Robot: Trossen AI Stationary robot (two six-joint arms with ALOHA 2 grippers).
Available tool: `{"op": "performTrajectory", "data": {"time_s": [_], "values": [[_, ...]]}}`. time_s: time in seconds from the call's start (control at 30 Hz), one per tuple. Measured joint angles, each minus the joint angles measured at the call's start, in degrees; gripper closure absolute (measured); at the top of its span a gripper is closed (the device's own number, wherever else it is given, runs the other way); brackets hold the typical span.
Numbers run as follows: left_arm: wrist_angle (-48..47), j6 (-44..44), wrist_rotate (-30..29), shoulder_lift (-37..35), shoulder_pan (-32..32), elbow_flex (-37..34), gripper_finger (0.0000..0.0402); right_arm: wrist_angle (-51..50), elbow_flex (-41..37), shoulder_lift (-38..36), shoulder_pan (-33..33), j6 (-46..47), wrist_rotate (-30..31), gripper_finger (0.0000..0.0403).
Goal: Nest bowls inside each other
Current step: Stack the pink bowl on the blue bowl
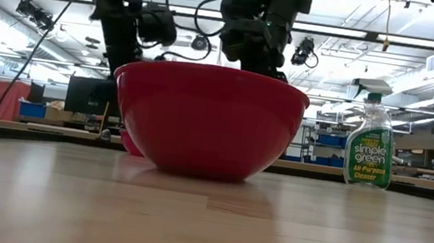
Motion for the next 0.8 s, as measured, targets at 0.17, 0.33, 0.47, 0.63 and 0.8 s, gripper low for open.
{"op": "performTrajectory", "data": {"time_s": [0.17, 0.33, 0.47, 0.63, 0.8], "values": [[1.0, 1.7, 0.4, 2.4, 1.5, 0.0, 0.0194, -0.4, 0.0, -0.1, 0.6, 0.2, -0.2, 0.0175], [3.3, 2.2, 0.3, 4.3, 2.4, 0.0, 0.0194, -0.8, 0.0, -0.5, 1.5, 1.7, -0.2, 0.0179], [5.9, 4.8, -0.5, 5.1, 2.5, 0.0, 0.0194, -1.3, 0.2, -1.6, 2.7, 3.3, -0.2, 0.0180], [7.3, 8.7, -0.1, 6.5, 3.6, 0.0, 0.0194, -1.2, 0.2, -4.3, 4.2, 5.8, 1.4, 0.0180], [7.4, 9.8, 0.2, 8.2, 5.0, 0.0, 0.0194, -0.8, 0.2, -6.6, 5.4, 7.6, 4.0, 0.0180]]}}
